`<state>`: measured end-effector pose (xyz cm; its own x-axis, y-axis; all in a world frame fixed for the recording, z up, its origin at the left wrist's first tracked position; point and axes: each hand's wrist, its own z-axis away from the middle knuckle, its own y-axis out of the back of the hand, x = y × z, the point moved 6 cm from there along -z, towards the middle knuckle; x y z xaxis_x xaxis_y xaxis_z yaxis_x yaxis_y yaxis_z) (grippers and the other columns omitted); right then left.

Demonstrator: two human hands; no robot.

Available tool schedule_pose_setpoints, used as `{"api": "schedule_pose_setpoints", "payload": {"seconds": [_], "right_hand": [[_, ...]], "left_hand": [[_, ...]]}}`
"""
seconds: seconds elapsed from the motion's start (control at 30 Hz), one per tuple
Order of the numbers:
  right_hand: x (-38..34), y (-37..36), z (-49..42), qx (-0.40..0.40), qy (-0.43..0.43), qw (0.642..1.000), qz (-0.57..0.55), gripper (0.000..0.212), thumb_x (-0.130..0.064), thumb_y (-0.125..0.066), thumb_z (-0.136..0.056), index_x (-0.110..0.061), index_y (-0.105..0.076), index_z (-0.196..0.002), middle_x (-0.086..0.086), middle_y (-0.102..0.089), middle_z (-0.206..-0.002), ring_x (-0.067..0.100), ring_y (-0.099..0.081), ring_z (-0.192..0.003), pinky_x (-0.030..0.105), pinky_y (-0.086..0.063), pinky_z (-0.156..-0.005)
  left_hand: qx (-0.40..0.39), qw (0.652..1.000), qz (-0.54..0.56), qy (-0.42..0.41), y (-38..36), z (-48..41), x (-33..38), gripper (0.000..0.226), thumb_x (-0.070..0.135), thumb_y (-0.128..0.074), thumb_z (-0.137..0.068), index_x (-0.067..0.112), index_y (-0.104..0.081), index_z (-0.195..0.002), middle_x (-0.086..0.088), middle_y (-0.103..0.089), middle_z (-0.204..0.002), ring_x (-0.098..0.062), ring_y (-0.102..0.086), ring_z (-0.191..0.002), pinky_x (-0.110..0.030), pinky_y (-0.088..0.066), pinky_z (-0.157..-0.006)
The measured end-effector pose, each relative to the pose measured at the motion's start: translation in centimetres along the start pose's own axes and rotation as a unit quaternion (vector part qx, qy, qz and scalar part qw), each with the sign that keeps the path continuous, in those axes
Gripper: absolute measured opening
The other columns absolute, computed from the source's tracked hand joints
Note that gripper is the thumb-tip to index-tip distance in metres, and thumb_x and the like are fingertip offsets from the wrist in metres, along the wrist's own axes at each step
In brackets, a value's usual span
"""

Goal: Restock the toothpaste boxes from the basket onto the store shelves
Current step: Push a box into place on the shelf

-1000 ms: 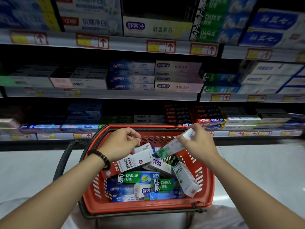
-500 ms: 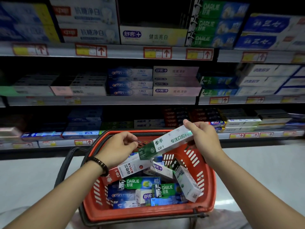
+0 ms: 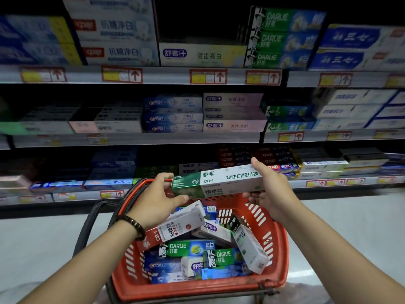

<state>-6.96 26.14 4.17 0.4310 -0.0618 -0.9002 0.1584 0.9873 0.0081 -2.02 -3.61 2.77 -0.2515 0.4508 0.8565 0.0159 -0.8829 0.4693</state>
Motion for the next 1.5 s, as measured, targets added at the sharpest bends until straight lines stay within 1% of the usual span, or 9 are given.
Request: {"api": "schedule_pose_setpoints", "payload": {"seconds": [0.23,0.47,0.6,0.7,0.8,0.93,1.17,1.3,1.5], "right_hand": [[0.4,-1.0,0.1,-0.016,-0.028,0.999,-0.008,0.066,-0.060,-0.078,-0.088,-0.005,-0.062,-0.121,0.027,-0.078,-0.096,0.034,-0.073,-0.070,0.042,-0.063,-0.069],[0.1,-2.8,0.6,-0.049,-0.030,0.998,-0.017,0.047,-0.048,-0.062,-0.103,-0.009,-0.059,-0.130,0.024,-0.073,-0.109,0.035,-0.074,-0.079,0.040,-0.060,-0.066],[-0.5,-3.9,1.3,-0.038,0.002,0.999,-0.012,0.038,-0.036,-0.059,-0.107,-0.005,-0.057,-0.129,0.028,-0.070,-0.110,0.037,-0.075,-0.080,0.045,-0.063,-0.078],[-1.1,-5.0,2.1,-0.035,0.043,0.998,0.006,0.030,-0.035,-0.063,-0.106,-0.010,-0.054,-0.119,0.026,-0.073,-0.104,0.040,-0.079,-0.080,0.052,-0.065,-0.084],[-0.9,-6.1,2.9,-0.033,0.057,0.997,0.037,0.031,-0.036,-0.062,-0.106,-0.008,-0.052,-0.113,0.022,-0.075,-0.099,0.038,-0.080,-0.076,0.057,-0.065,-0.083],[0.1,-7.9,3.0,-0.037,0.066,0.996,0.056,0.030,-0.037,-0.061,-0.107,-0.008,-0.057,-0.105,0.018,-0.076,-0.102,0.035,-0.080,-0.074,0.051,-0.066,-0.073],[0.6,-12.0,3.6,-0.038,0.136,0.982,0.122,0.031,-0.043,-0.070,-0.098,-0.022,-0.063,-0.076,0.005,-0.071,-0.080,0.037,-0.072,-0.087,0.064,-0.060,-0.086],[0.3,-13.5,4.8,-0.036,0.184,0.976,0.108,0.023,-0.042,-0.071,-0.099,-0.028,-0.069,-0.081,-0.011,-0.075,-0.081,0.024,-0.075,-0.083,0.057,-0.061,-0.087],[0.3,-15.8,7.1,-0.054,0.263,0.956,0.120,0.011,-0.040,-0.072,-0.099,-0.031,-0.072,-0.094,-0.013,-0.077,-0.090,0.011,-0.074,-0.089,0.043,-0.059,-0.085]], "left_hand": [[0.032,0.999,0.003,-0.002,0.4,0.3,0.7,0.045,0.024,-0.068,-0.099,0.029,-0.049,-0.140,0.013,-0.064,-0.124,-0.013,-0.077,-0.083,-0.043,-0.065,-0.077],[0.083,0.996,0.031,0.001,1.8,0.7,1.0,0.055,0.023,-0.067,-0.100,0.025,-0.043,-0.149,0.017,-0.055,-0.126,-0.015,-0.074,-0.093,-0.042,-0.063,-0.087],[0.131,0.990,0.043,0.016,3.0,1.2,0.5,0.059,0.033,-0.071,-0.097,0.027,-0.040,-0.146,0.020,-0.051,-0.123,-0.022,-0.072,-0.104,-0.050,-0.059,-0.094],[0.165,0.985,0.056,0.014,4.2,1.4,-0.6,0.037,0.036,-0.073,-0.095,0.038,-0.046,-0.120,0.016,-0.063,-0.129,-0.022,-0.073,-0.102,-0.053,-0.061,-0.090],[0.190,0.978,0.085,0.005,5.3,1.6,-1.6,0.034,0.032,-0.076,-0.093,0.050,-0.048,-0.102,0.014,-0.071,-0.120,-0.021,-0.073,-0.105,-0.053,-0.060,-0.090],[0.224,0.972,0.077,-0.002,6.8,2.7,-2.0,0.032,0.028,-0.075,-0.094,0.043,-0.049,-0.105,0.016,-0.073,-0.106,-0.017,-0.075,-0.090,-0.051,-0.061,-0.083],[0.314,0.949,0.038,-0.007,11.2,4.1,-2.9,0.034,0.025,-0.076,-0.093,0.040,-0.053,-0.113,0.012,-0.065,-0.118,-0.016,-0.071,-0.096,-0.046,-0.060,-0.085],[0.322,0.943,0.088,-0.001,12.5,4.9,-3.7,0.034,0.023,-0.077,-0.092,0.039,-0.056,-0.113,0.015,-0.066,-0.116,-0.015,-0.070,-0.101,-0.043,-0.060,-0.089],[0.338,0.925,0.174,-0.003,15.0,7.1,-4.4,0.041,0.010,-0.078,-0.090,0.032,-0.060,-0.120,0.014,-0.073,-0.108,-0.002,-0.074,-0.082,-0.027,-0.061,-0.078]]}}
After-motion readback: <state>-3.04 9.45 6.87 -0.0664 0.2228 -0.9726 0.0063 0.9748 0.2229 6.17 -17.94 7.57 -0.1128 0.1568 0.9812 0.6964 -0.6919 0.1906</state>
